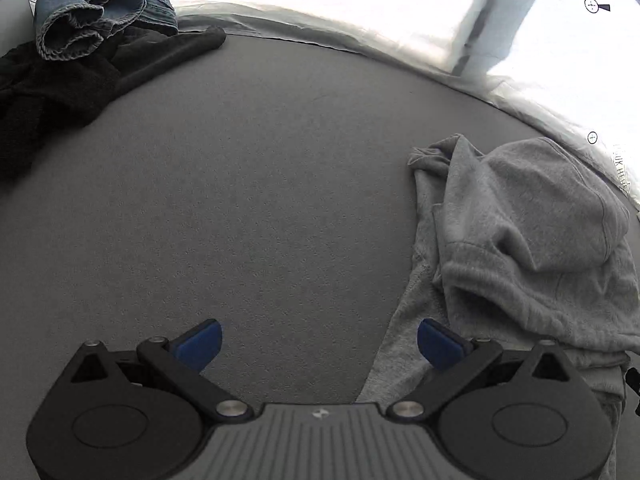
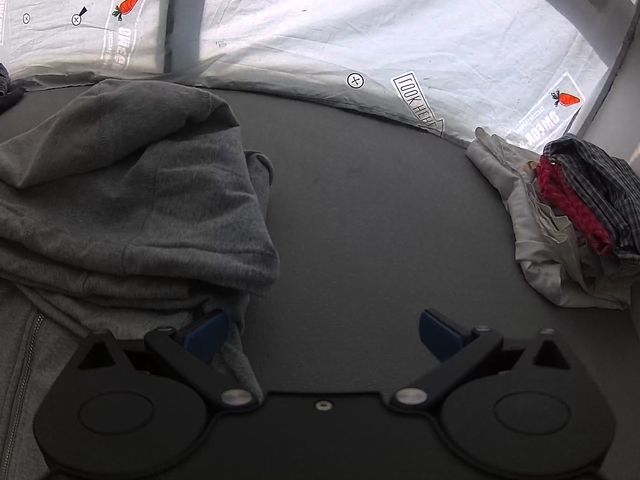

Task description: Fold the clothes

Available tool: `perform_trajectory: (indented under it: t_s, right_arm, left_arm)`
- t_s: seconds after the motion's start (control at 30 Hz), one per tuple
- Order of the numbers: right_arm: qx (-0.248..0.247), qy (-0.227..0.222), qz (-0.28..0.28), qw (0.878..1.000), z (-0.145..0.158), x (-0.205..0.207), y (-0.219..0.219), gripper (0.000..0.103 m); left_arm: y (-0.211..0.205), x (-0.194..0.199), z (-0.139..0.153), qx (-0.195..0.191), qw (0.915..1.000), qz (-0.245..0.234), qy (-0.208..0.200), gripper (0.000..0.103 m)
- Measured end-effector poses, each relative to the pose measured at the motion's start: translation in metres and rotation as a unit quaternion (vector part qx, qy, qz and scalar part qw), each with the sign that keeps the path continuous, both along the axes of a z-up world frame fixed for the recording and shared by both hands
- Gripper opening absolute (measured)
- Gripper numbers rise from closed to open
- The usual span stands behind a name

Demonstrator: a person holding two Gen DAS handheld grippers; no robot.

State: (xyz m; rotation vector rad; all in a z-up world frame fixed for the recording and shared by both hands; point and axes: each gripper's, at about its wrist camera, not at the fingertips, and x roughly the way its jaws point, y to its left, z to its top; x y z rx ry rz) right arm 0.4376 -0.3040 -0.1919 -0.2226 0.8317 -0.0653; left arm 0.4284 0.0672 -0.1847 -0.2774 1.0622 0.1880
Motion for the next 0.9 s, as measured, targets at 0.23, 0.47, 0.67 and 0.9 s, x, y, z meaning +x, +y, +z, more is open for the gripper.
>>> perform_trajectory:
  t_s: [0.23, 0.47, 0.67, 0.9]
  right_arm:
    - [0.061, 0.045, -0.008, 0.997, -0.012, -0.018, -0.007, 0.103]
    - [0.141, 0.085, -0.033, 0.986, -0.026, -0.033, -0.018, 0.103]
    - [0.149, 0.101, -0.016, 0.984, -0.024, -0.050, -0.019, 0.102]
    - [0.167, 0.125, 0.059, 0.976, -0.021, -0.089, -0.016, 0.102]
  left_arm:
    - [0.002, -0.053, -0.008, -0.036, 0.9990, 0.025, 0.010, 0.103]
    - [-0.013, -0.109, -0.020, -0.058, 0.9977, 0.030, 0.016, 0.103]
    - [-0.026, -0.141, -0.020, -0.053, 0.9982, 0.025, 0.007, 0.103]
    - [-0.051, -0.175, -0.023, -0.055, 0.9977, 0.030, -0.025, 0.101]
